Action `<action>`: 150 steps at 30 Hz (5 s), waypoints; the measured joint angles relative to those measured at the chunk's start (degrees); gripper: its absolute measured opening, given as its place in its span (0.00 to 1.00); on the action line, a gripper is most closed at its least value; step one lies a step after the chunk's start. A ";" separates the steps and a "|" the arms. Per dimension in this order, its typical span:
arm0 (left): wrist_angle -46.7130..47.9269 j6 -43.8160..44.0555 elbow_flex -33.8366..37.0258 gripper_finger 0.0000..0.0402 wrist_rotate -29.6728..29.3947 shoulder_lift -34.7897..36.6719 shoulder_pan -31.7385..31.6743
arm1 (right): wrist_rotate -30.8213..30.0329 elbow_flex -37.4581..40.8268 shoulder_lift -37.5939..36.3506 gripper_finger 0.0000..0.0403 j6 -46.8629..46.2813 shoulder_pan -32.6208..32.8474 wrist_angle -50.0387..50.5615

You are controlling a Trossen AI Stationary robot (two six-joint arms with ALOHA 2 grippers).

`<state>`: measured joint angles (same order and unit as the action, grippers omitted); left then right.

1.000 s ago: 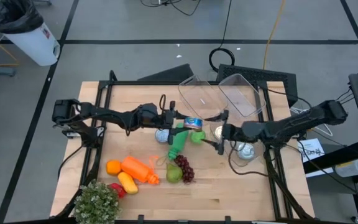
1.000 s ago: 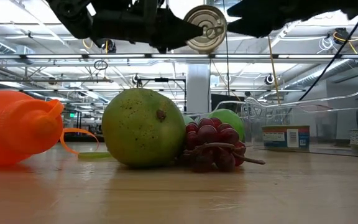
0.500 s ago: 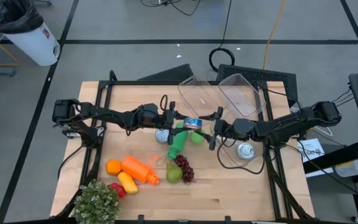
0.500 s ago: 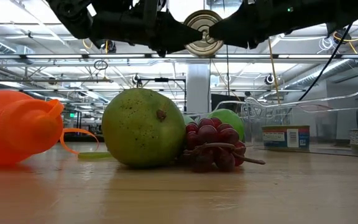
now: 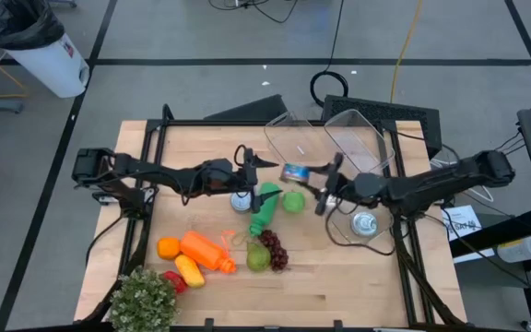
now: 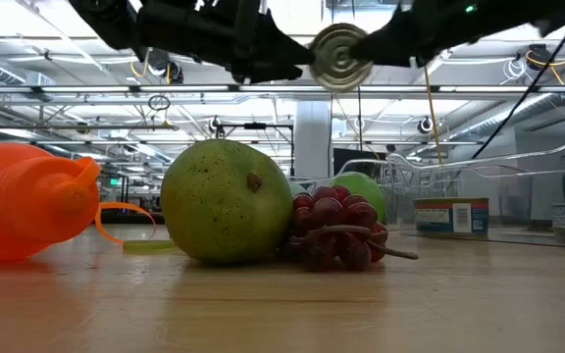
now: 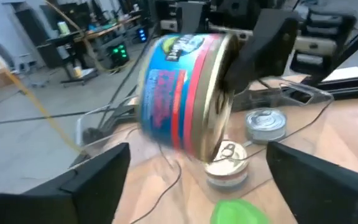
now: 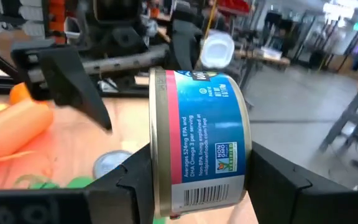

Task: Pick & Place Food Item
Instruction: Put the blue tuna can into the bottom transparent bin

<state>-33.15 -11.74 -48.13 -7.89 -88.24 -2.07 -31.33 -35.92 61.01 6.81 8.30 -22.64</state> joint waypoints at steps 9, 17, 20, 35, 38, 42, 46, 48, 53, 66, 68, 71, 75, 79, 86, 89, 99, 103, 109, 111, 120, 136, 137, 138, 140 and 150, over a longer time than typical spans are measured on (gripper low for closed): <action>2.91 0.67 -0.03 0.87 -1.15 0.60 -0.01 | 11.68 -0.67 -21.28 0.45 -33.26 -0.42 40.73; 3.50 1.77 -0.01 0.82 -1.19 0.56 -0.14 | 10.64 8.05 -24.19 0.45 -50.33 0.69 48.72; 3.27 1.76 -0.01 0.83 -1.19 0.56 -0.14 | 10.68 10.33 -23.64 0.45 -51.34 0.65 46.70; 3.19 1.77 -0.01 0.83 -1.21 0.55 -0.91 | 14.95 12.52 -21.89 0.51 -50.28 0.13 39.01; 3.47 1.83 -0.01 0.83 -1.21 0.54 -0.91 | 14.97 12.89 -21.42 0.64 -48.82 0.07 38.68; 3.48 1.90 -0.01 0.83 -1.19 0.54 -0.91 | 14.88 13.11 -20.83 0.77 -46.38 -0.57 38.36; 3.45 1.94 -0.01 0.84 -1.19 0.51 -0.91 | 14.84 13.11 -20.86 0.81 -39.65 -0.85 34.39; 3.45 1.96 -0.01 0.83 -1.19 0.51 -0.91 | 14.82 13.11 -20.89 0.81 -35.84 -0.85 31.98; 3.47 2.20 -0.01 0.84 -1.17 0.49 -0.91 | 12.07 13.02 -20.89 0.79 -28.64 -0.85 29.48; 4.98 3.35 -0.01 0.84 -1.15 0.49 -0.91 | -3.79 11.23 -20.87 0.77 -15.03 -0.85 31.92; 5.01 3.54 -0.01 0.83 -1.15 0.49 -0.91 | -4.77 11.23 -20.87 0.77 -14.38 -0.85 31.94; 5.09 3.71 -0.01 0.83 -1.15 0.49 -0.91 | -4.87 11.23 -20.87 0.77 -13.52 -0.85 31.90; 5.09 3.71 -0.01 0.83 -1.12 0.49 -0.91 | -4.74 11.23 -20.87 0.77 -13.63 -0.85 31.83; 5.15 3.71 -0.01 0.83 -1.12 0.49 -0.91 | -1.07 11.23 -21.10 0.77 -16.38 -0.73 32.02; 6.07 3.71 0.01 0.84 -1.12 0.49 -0.91 | 4.15 6.93 -21.12 0.77 -24.61 -0.72 43.06; 6.13 4.16 0.01 0.84 -1.10 0.49 -0.91 | 4.44 6.67 -20.34 0.77 -27.55 -0.72 45.39; 6.10 4.44 0.01 0.83 -1.11 0.49 -0.91 | 4.44 6.63 -11.92 0.77 -29.58 -1.11 48.76; 6.13 4.54 0.01 0.84 -1.11 0.49 -0.91 | 4.55 6.40 -11.14 0.77 -28.47 -1.20 48.64; 6.47 4.52 0.01 0.83 -1.10 0.49 -0.91 | 4.42 0.33 -11.97 0.77 -37.25 -1.15 59.40; 6.53 4.54 0.01 0.84 -1.12 0.49 -0.91 | 4.51 -0.51 -11.75 0.77 -42.04 -0.71 63.66; 6.86 4.56 0.01 0.84 -1.12 0.49 -0.91 | 11.49 -0.57 -7.17 0.77 -53.66 0.46 72.66; 6.78 4.32 0.01 0.83 -1.15 0.49 -0.89 | 11.70 -1.07 -5.41 0.45 -45.00 -0.02 72.09; 6.78 4.32 0.01 0.84 -1.15 0.49 -0.91 | 10.76 -1.58 -5.80 0.45 -43.94 -0.02 72.15; 6.78 4.34 0.01 0.84 -1.15 0.49 -0.91 | 9.51 -2.15 -6.19 0.45 -42.89 -0.02 72.02; 6.78 4.32 0.01 0.84 -1.15 0.49 -0.91 | 7.02 -3.36 -6.98 0.45 -40.86 0.04 71.81; 6.80 4.41 0.01 0.83 -1.17 0.49 -0.91 | 2.75 -0.26 -3.75 0.45 -5.79 6.50 55.32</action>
<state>-26.35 -7.33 -48.12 -9.06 -87.74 -2.98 -28.59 -36.19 57.26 1.01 14.80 32.68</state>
